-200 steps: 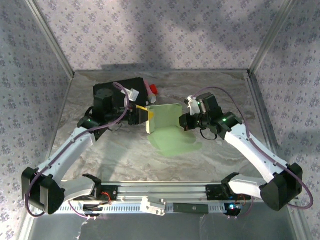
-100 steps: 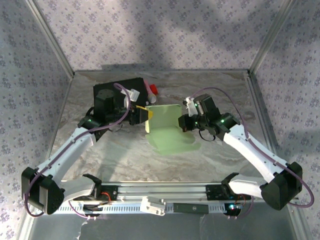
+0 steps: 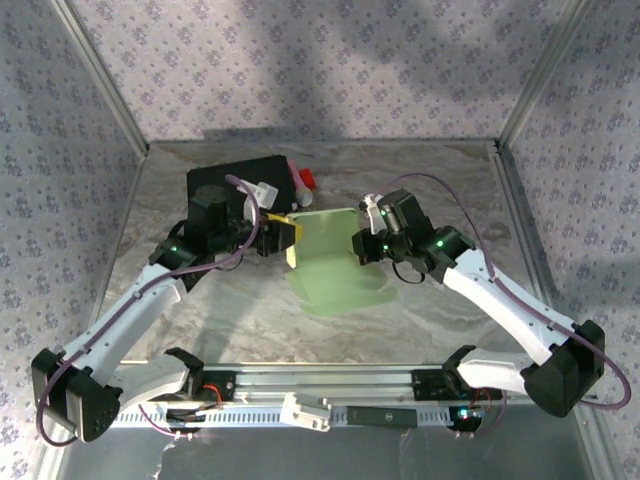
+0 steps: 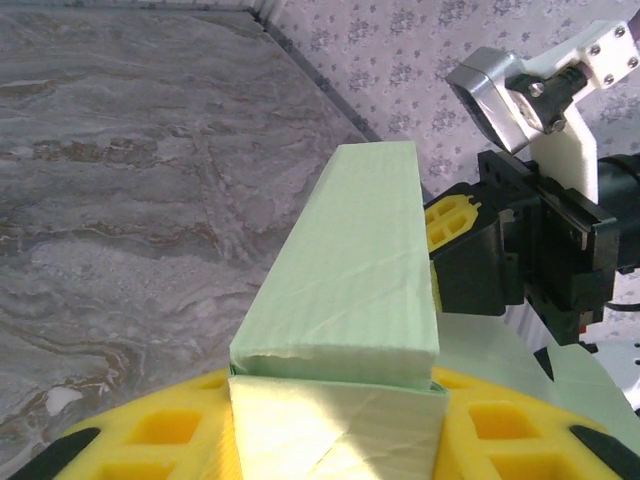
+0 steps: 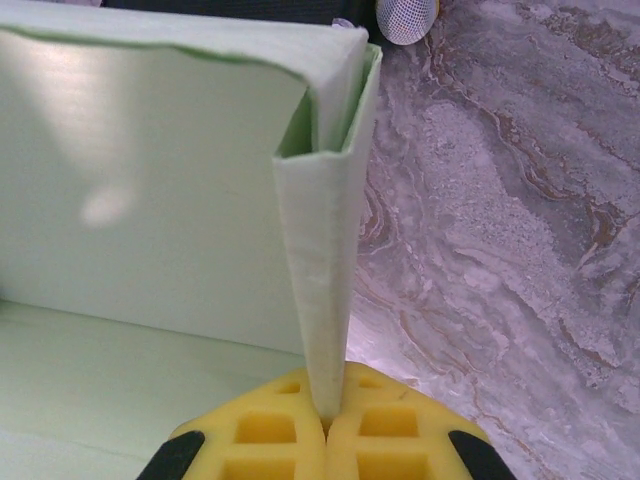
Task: Fold the paper box
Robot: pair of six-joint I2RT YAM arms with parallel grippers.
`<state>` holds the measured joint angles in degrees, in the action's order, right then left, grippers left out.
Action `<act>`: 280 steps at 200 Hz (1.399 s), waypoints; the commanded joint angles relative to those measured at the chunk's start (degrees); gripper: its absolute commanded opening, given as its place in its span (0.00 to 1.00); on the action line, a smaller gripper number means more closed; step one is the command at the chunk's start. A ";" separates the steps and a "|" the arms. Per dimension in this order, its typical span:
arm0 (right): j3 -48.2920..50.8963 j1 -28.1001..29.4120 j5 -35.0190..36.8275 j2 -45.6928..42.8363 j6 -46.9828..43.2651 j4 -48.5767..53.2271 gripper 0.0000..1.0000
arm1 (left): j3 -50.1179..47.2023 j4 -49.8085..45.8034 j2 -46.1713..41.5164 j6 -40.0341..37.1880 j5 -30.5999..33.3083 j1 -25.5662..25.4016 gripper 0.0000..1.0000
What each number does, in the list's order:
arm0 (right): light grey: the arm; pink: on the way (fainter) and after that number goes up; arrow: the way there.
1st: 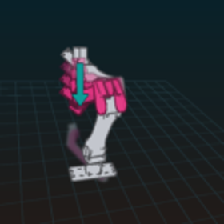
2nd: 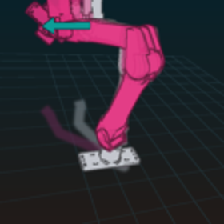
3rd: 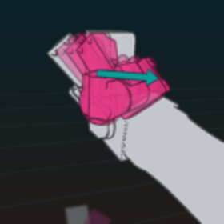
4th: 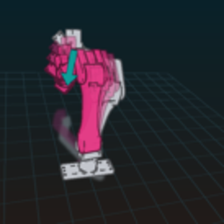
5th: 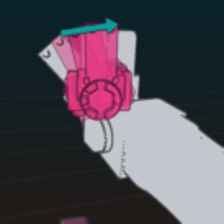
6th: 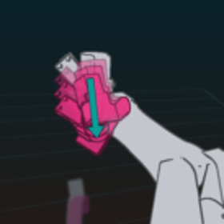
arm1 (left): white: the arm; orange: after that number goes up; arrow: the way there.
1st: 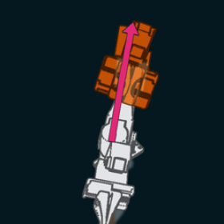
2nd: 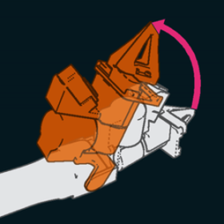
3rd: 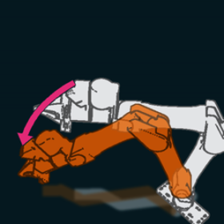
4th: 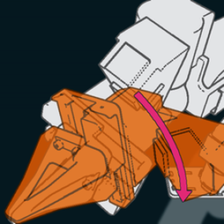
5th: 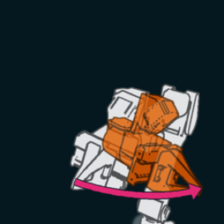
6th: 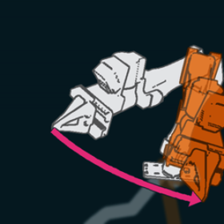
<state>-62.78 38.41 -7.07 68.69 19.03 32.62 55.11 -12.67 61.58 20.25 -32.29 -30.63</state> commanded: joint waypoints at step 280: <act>-2.86 0.69 -0.49 1.49 1.62 0.78 0.00 | 2.40 -9.98 -7.05 -3.07 8.28 -2.47 0.37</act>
<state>-63.90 38.96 -6.42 69.93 19.92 33.01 57.28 -20.62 55.09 19.09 -26.15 -32.18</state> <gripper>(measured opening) 0.061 0.366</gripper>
